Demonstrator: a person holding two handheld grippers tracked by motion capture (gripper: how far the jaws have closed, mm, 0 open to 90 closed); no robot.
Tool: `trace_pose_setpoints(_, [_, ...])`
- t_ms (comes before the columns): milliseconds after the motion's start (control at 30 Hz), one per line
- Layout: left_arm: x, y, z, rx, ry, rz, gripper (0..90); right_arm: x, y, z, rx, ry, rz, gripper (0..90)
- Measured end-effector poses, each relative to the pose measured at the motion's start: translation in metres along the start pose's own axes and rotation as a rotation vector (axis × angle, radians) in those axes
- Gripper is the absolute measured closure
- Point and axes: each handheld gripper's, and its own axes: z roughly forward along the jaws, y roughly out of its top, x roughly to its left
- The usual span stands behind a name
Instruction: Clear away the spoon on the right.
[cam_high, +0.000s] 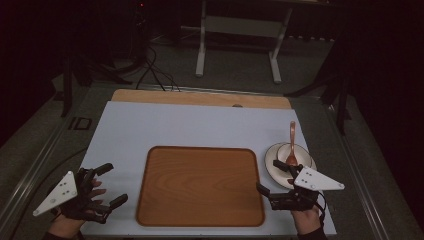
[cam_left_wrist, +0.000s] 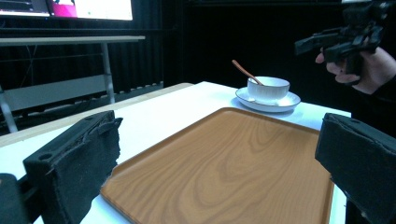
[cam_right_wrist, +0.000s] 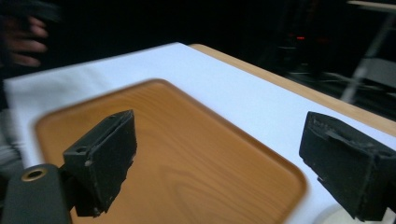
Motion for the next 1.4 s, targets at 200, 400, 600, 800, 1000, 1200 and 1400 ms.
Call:
trace_pose_setpoints(200, [0.001, 0.000, 0.001, 0.003, -0.002, 0.002, 0.0, 0.001, 0.025, -0.003, -0.019, 0.010, -0.049, 10.0])
trace_pose_setpoints(400, [0.001, -0.001, 0.001, 0.007, -0.003, 0.000, 0.0, -0.007, 0.047, -0.004, -0.053, 0.010, -0.064, 9.3])
trace_pose_setpoints(600, [0.001, -0.001, 0.001, 0.007, -0.004, 0.002, 0.0, -0.013, 0.062, -0.005, -0.070, -0.009, -0.080, 9.2])
trace_pose_setpoints(800, [0.000, -0.001, 0.002, 0.007, -0.004, -0.002, 0.0, -0.024, 0.072, -0.004, -0.078, -0.037, -0.086, 9.2])
trace_pose_setpoints(1000, [0.000, -0.001, 0.002, 0.007, -0.005, -0.003, 0.0, -0.034, 0.076, 0.001, -0.063, -0.057, -0.084, 9.2])
trace_pose_setpoints(1200, [0.000, -0.001, 0.003, 0.015, -0.008, 0.001, 0.0, -0.049, 0.079, 0.004, -0.058, -0.087, -0.070, 9.2])
trace_pose_setpoints(1400, [0.000, -0.001, 0.003, 0.013, -0.008, 0.000, 0.0, -0.064, 0.084, 0.008, -0.052, -0.127, -0.063, 9.2])
